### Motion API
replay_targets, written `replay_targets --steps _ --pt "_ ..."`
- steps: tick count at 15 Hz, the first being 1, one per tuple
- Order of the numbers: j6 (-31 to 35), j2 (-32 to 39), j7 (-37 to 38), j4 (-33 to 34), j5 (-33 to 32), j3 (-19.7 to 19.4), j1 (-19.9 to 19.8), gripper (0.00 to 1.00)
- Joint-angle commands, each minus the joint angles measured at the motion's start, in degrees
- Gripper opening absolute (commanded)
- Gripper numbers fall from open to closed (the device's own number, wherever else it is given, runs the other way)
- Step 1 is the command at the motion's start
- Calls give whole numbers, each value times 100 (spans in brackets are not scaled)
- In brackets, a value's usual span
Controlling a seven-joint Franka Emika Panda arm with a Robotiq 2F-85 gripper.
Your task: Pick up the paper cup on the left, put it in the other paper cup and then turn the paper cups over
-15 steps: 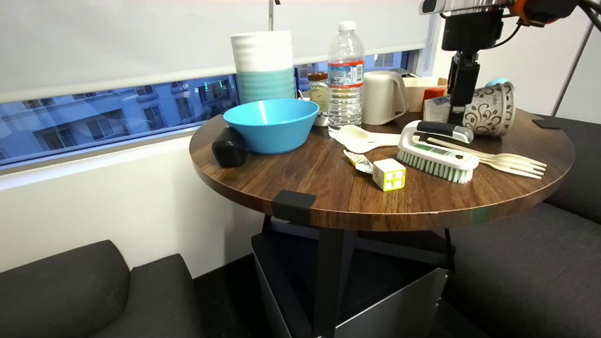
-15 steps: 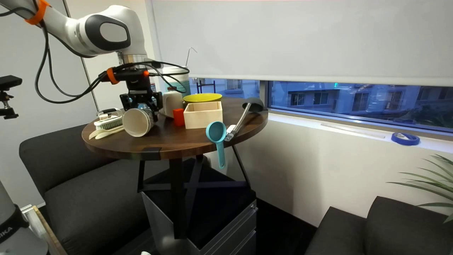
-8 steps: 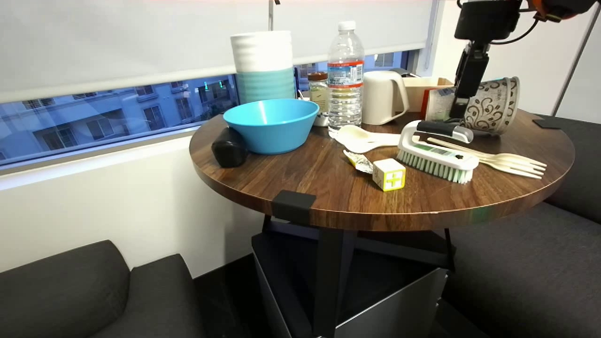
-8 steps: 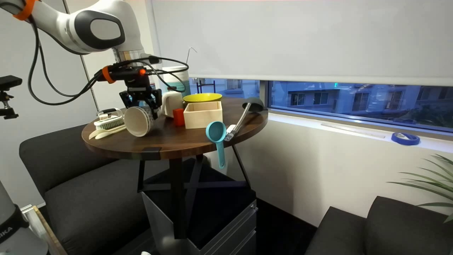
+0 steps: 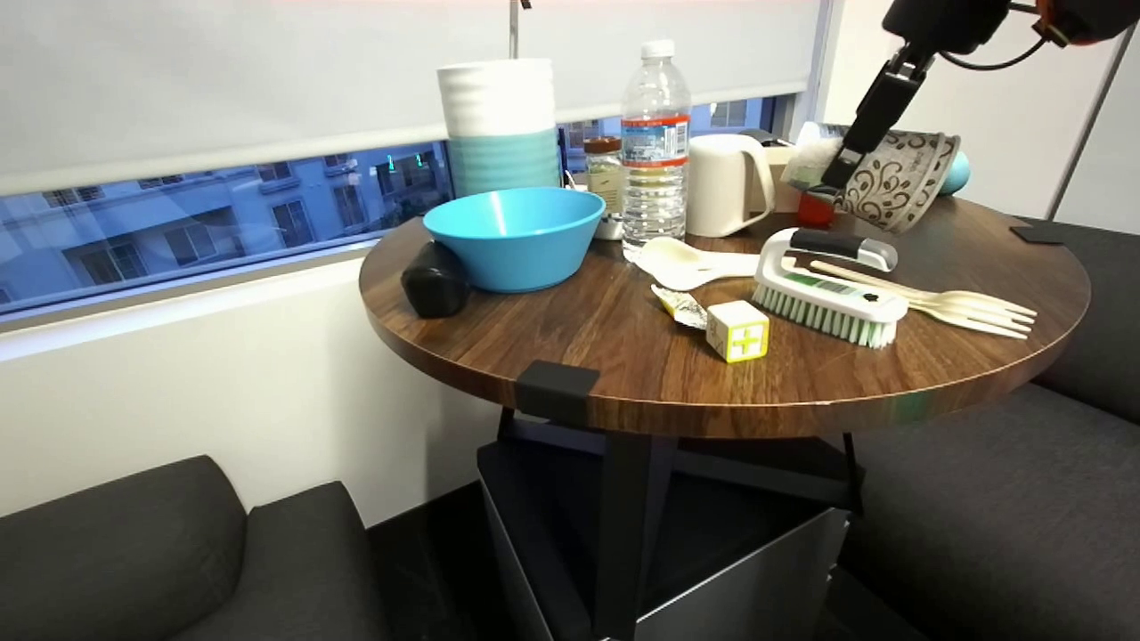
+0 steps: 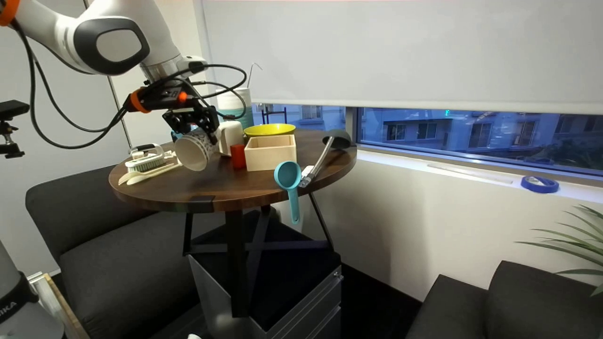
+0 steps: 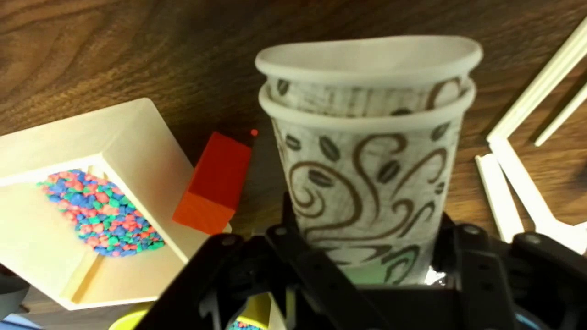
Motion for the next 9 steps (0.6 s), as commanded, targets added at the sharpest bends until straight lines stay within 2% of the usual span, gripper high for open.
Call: replay_targets --steps 1,5,6,9 --pt "780 -230 23 -359 210 -104 121 37" --pt "1597 -221 95 -558 331 -230 314 37" --pt "1696 -60 106 -372 351 -283 381 37" --pt "2116 -67 122 -391 385 -436 573 37"
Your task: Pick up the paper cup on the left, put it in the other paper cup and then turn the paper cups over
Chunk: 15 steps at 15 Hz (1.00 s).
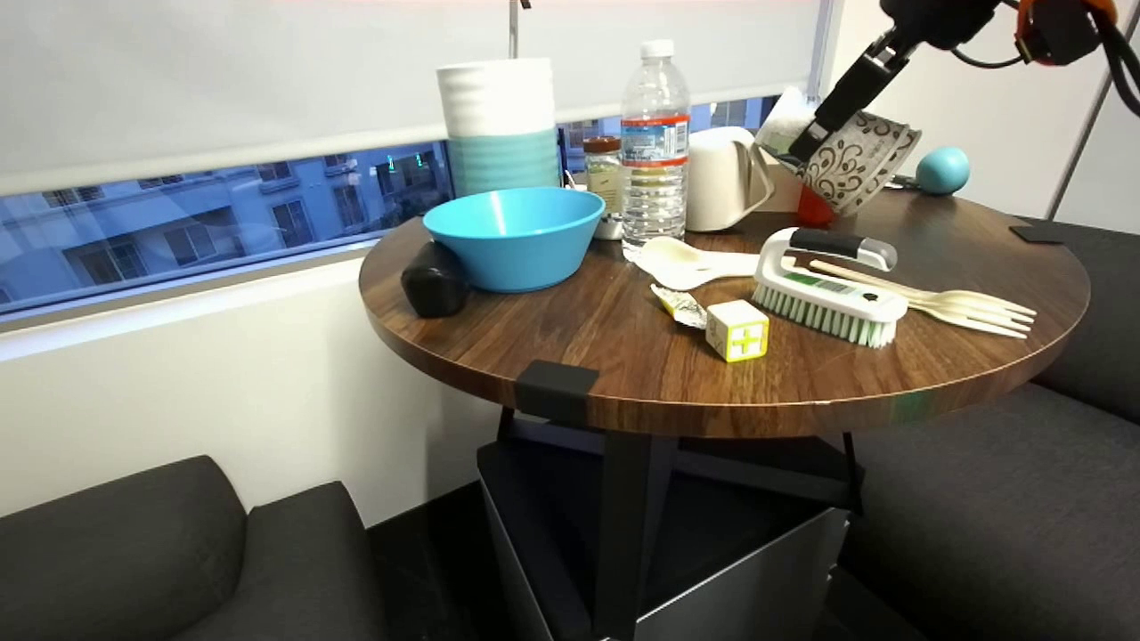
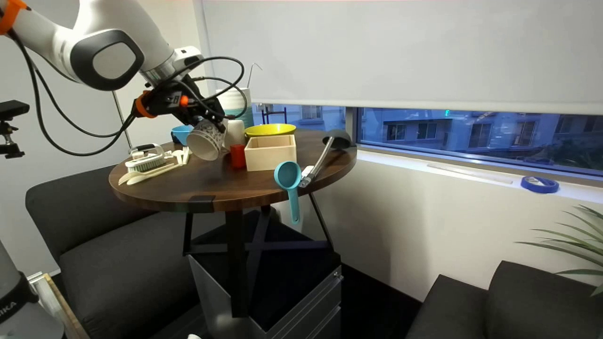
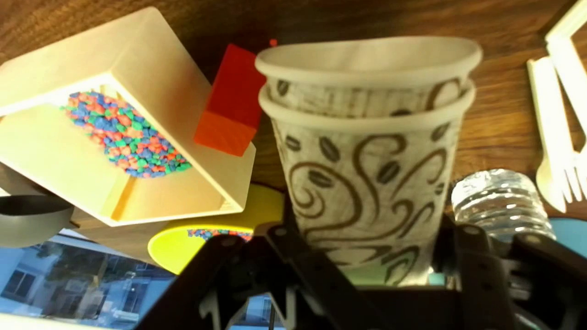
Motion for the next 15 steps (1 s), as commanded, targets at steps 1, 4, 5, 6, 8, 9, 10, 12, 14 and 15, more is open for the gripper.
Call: replay_targets --steps 1,4,5,6,8,9,10,12,14,15 --pt "470 -2 23 7 186 -221 333 37" --pt "474 2 27 9 151 -347 459 37" --pt "508 2 31 9 174 -388 509 37" --pt "586 16 22 7 210 -447 588 37" --pt "783 102 97 8 267 -519 690 37" --pt "900 151 158 8 283 -539 719 37" --pt "1020 194 160 7 321 -613 826 37" --pt "1176 298 236 7 344 -680 935 37" --pt "1307 375 313 7 339 -749 1016 49" --pt "1357 399 336 6 325 -781 1042 60"
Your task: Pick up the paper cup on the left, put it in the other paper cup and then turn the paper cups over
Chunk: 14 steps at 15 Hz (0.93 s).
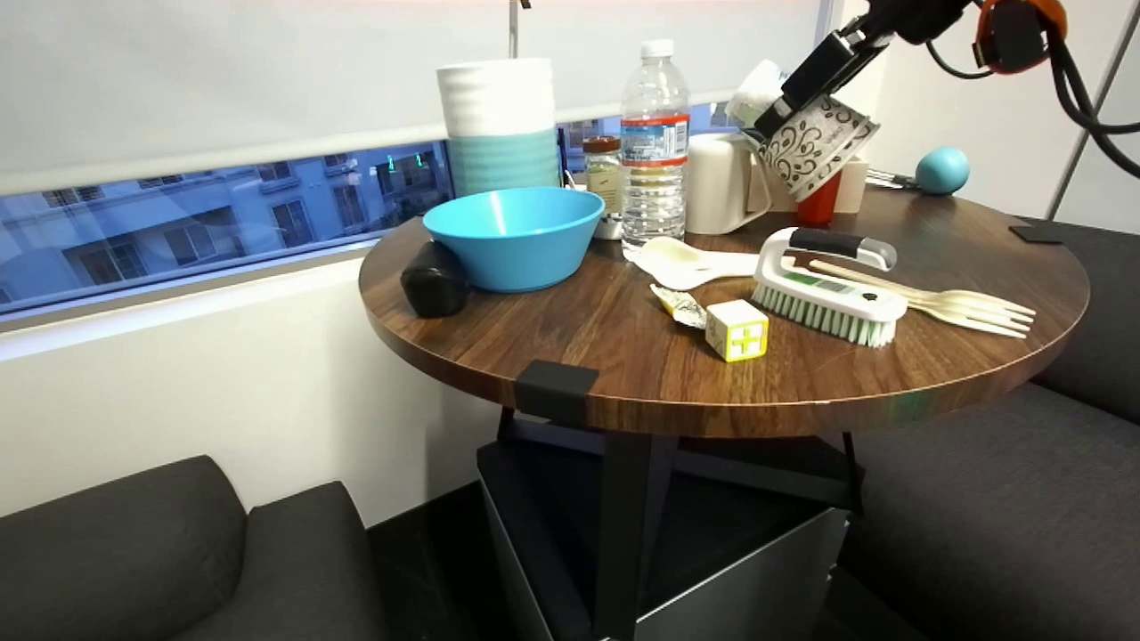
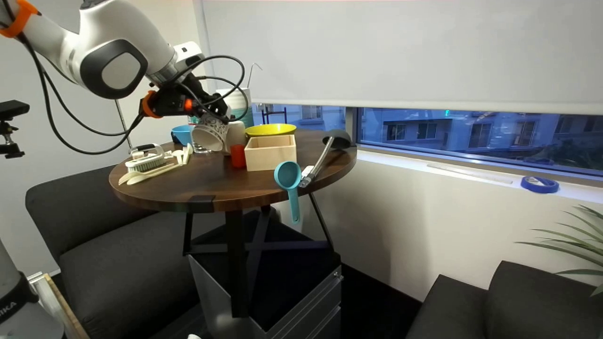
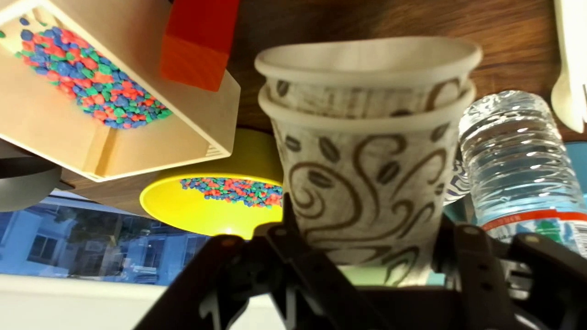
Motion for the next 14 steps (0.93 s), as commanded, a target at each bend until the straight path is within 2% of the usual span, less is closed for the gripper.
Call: replay_targets --steps 1,4,9,10,13,14 --pt "322 197 113 4 143 -140 194 70" --pt "388 247 174 4 129 -206 217 84" --pt "486 355 129 -1 151 -336 334 91" --pt "497 364 135 -1 134 -343 331 99" --pt "335 208 146 -1 -16 -193 90 100" --pt "211 139 280 6 -161 21 -211 100"
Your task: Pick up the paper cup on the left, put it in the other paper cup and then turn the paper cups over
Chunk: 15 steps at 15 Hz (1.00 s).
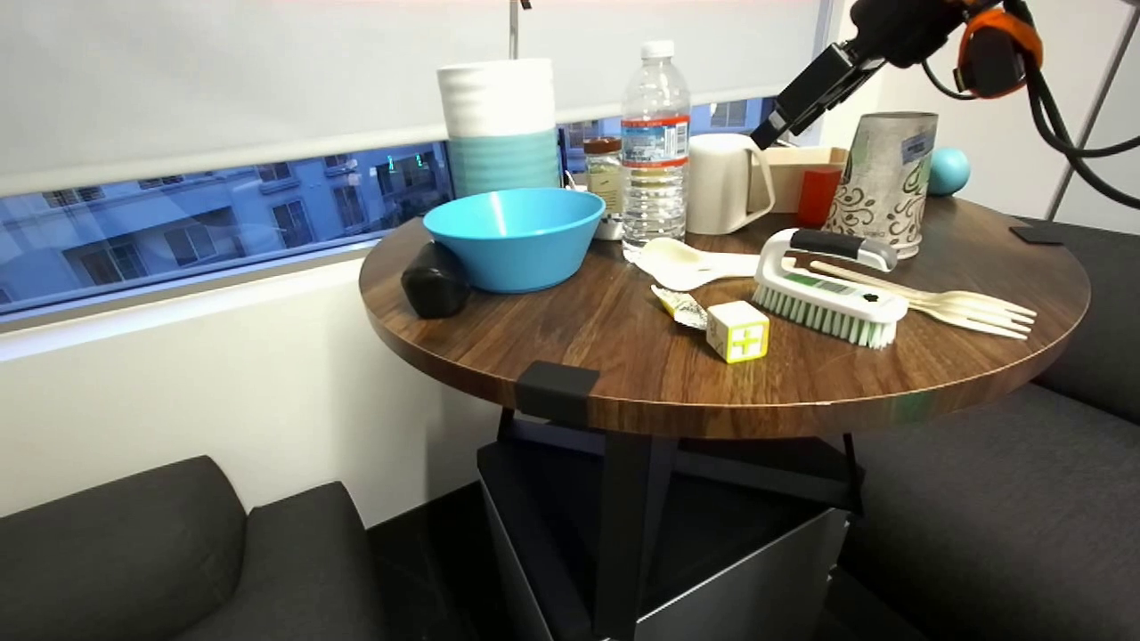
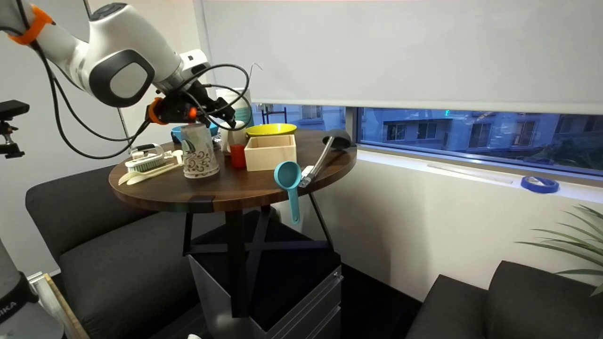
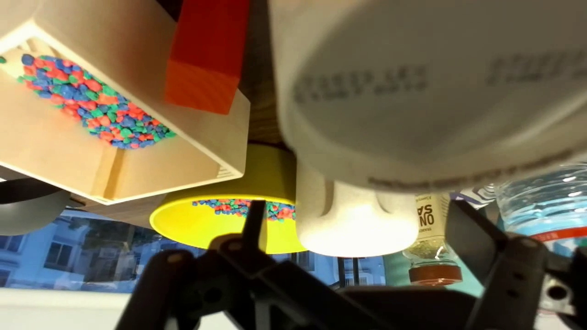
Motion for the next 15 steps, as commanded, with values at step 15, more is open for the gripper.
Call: replay_targets --steps 15 --pt "-4820 -2852 444 332 -418 1343 -1573 100"
